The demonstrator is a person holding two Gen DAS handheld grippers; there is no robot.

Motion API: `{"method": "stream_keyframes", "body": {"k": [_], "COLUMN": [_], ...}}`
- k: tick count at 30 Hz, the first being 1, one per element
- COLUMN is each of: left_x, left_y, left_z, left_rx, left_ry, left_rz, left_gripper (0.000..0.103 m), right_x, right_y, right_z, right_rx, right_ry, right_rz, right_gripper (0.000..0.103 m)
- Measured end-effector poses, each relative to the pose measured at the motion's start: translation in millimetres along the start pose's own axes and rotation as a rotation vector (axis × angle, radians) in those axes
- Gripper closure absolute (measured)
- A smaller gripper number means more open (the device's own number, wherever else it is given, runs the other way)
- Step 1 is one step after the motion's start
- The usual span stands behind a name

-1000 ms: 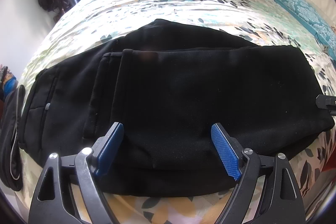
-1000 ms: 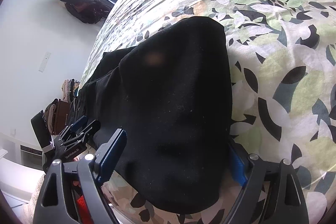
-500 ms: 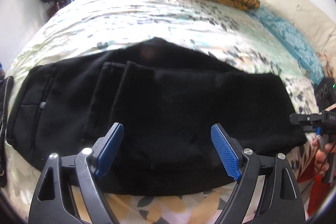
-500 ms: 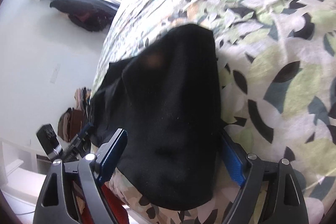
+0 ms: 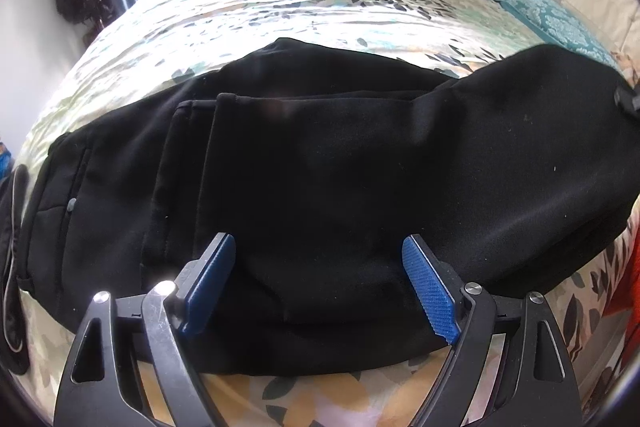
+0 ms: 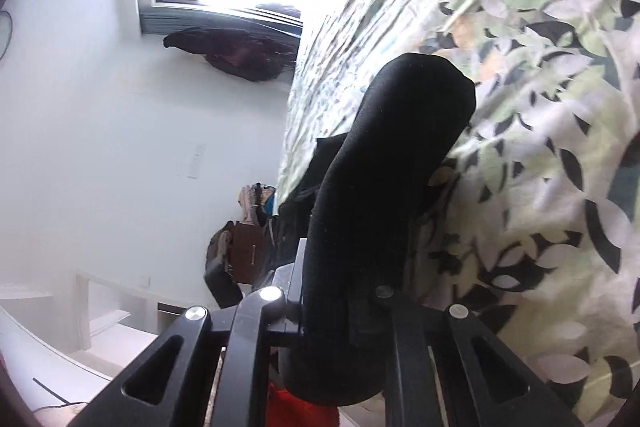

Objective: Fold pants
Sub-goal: 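Grasp the folded edge of the trousers with the right tool, then fold the grasped edge over the rest with the right tool and release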

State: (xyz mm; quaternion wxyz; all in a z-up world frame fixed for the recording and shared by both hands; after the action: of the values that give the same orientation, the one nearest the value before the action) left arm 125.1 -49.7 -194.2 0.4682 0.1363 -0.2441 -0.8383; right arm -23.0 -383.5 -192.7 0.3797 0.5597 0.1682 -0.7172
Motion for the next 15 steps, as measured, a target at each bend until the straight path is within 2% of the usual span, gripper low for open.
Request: {"method": "stream_keyframes", "body": {"k": [5,8,10,12,15], "left_x": [-3.7,-11.0,-22.3,-47.5,-109.7], "left_y": [-2.2,-2.0,0.3,2.4,0.3], "left_z": [4.9,8.4,13.4,26.5,50.4], "left_rx": [0.009,0.014,0.006,0.018,0.078], "left_ry": [-0.046,-0.093,-0.142,-0.209,-0.161], "left_rz": [0.009,0.057,0.114,0.227,0.411], "left_gripper": [0.016,0.016,0.016,0.016,0.016], "right_x": [-27.1,-60.9,-86.3,-109.6,-141.9], "right_y": [9.3,15.1,18.5,21.8,27.1], "right_z": [-18.5,-40.9,-61.5,-86.2,-125.9], "right_rx": [0.015,-0.013,-0.048,-0.083,-0.131], "right_ry": [0.107,0.164,0.188,0.214,0.239], "right_rz": [-0.027,0.012,0.057,0.094,0.137], "right_gripper": [0.089,0.089,0.089,0.089,0.089]}}
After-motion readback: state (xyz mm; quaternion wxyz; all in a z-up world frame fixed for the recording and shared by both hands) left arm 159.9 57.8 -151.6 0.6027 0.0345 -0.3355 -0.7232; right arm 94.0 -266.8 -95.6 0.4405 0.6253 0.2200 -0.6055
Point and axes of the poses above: each gripper's, at about its wrist camera, not at the fingertips, and z roughly against the way its jaws point, x to its right, y to its top, the point moved 3 cm from there along -z, roughly the way its jaws point, and after that the axes turned 1 degree about y, right-handed, at the moved point
